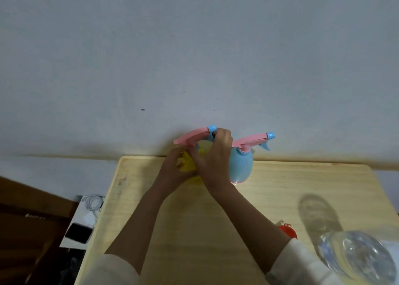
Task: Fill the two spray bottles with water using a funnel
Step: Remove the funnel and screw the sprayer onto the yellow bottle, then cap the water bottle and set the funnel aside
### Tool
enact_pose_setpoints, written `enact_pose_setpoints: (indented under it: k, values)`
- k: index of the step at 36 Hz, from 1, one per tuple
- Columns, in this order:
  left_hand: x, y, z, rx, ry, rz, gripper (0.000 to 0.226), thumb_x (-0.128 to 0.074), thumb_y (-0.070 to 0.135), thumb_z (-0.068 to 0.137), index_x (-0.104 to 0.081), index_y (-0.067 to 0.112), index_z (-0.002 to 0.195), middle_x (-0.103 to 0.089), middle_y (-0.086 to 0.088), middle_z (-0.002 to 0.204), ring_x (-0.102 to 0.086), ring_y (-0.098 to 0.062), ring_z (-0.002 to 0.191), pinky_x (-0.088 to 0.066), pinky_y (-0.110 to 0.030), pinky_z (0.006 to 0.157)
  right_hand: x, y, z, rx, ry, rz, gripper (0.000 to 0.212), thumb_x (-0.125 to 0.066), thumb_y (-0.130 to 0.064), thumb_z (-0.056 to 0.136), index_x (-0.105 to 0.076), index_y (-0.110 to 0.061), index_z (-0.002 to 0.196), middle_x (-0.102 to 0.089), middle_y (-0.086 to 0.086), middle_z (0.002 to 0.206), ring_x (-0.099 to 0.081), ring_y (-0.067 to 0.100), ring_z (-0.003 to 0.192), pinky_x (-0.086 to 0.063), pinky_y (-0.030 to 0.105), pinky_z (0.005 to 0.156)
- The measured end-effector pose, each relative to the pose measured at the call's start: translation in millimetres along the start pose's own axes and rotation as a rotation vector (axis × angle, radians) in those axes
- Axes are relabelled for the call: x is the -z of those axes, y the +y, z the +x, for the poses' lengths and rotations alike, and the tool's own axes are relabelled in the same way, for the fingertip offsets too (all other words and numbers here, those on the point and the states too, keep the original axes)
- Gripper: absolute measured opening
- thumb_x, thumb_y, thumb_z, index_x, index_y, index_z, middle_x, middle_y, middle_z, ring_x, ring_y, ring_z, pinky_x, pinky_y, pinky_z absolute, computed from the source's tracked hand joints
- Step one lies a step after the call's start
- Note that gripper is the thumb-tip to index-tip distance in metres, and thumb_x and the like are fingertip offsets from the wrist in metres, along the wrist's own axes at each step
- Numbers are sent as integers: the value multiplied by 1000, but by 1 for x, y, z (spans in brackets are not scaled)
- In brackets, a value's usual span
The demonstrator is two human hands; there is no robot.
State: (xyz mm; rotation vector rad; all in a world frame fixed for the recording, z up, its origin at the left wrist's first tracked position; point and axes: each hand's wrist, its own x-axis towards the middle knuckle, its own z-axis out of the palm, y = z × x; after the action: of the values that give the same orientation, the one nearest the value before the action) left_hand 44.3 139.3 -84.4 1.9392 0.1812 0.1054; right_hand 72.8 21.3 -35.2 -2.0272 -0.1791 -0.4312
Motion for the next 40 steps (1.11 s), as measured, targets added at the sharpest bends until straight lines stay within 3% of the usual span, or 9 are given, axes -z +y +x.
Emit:
enact_pose_setpoints:
  k: [4, 9, 14, 20, 26, 30, 32, 35, 40]
  values:
    - [-8, -2, -4, -5, 74, 52, 63, -83, 6, 65, -52, 32, 113, -43, 0, 115, -49, -17, 106, -46, -31, 92, 2, 3, -4, -1, 5, 29, 51, -78, -27, 72, -52, -4, 110, -53, 8, 100, -47, 17, 91, -39, 25, 78]
    - [-11, -4, -8, -17, 122, 114, 67, -83, 11, 67, -53, 13, 126, -47, -4, 116, -51, -3, 95, -44, -9, 78, 7, 1, -9, 43, 14, 43, 54, -76, -33, 76, -53, -2, 115, -57, 10, 104, -53, 21, 96, -43, 26, 81]
    - [-12, -4, -11, -45, 160, 144, 66, -85, 17, 65, -54, 11, 122, -52, -3, 110, -54, -20, 101, -52, -41, 87, 9, -4, -12, 78, 68, -5, 52, -74, -32, 78, -55, 3, 112, -60, 15, 101, -58, 26, 94, -42, 22, 82]
    - [-10, -6, -16, -51, 118, 214, 74, -70, 53, 66, -51, 14, 126, -59, -7, 114, -57, -23, 104, -52, -46, 87, 8, -3, -17, 109, 100, -58, 55, -77, -26, 76, -55, 10, 112, -62, 20, 102, -58, 26, 99, -47, 28, 87]
    - [-3, 21, -28, -139, 147, 199, 71, -51, 48, 67, -56, 1, 121, -57, -16, 114, -52, -29, 107, -40, -29, 88, 34, -18, -31, -37, 51, -12, 48, -66, -13, 82, -48, -4, 126, -53, 9, 124, -46, 14, 111, -36, 18, 94]
    - [-3, 53, -56, -222, 253, 134, 53, -63, 29, 71, -59, -1, 115, -54, -16, 108, -55, -27, 99, -38, -20, 84, 62, -21, -59, -50, 176, -51, 33, -63, -10, 84, -53, -6, 115, -54, 7, 115, -48, 13, 109, -33, 9, 90]
    - [-9, 68, -65, -331, 199, 56, 45, -67, 28, 75, -61, 1, 111, -56, -10, 106, -57, -20, 98, -42, -19, 87, 79, -13, -84, -79, 245, -107, 27, -62, -9, 84, -55, -7, 110, -54, 3, 109, -50, 10, 102, -35, 7, 86]
    - [-31, 102, -73, -356, -59, -115, 34, -72, 19, 81, -61, 12, 111, -57, -3, 110, -57, -12, 105, -45, -27, 97, 104, 7, -130, -189, 342, -233, 22, -62, -10, 84, -56, -12, 105, -52, -6, 102, -52, 10, 94, -40, 18, 82]
    - [-93, 161, -79, -476, -533, -207, 50, -71, 35, 79, -54, 17, 122, -53, 5, 114, -52, -1, 110, -43, -23, 101, 126, 37, -199, -482, 435, -285, 23, -66, -7, 81, -55, -13, 100, -52, 0, 100, -52, 19, 96, -43, 28, 81]
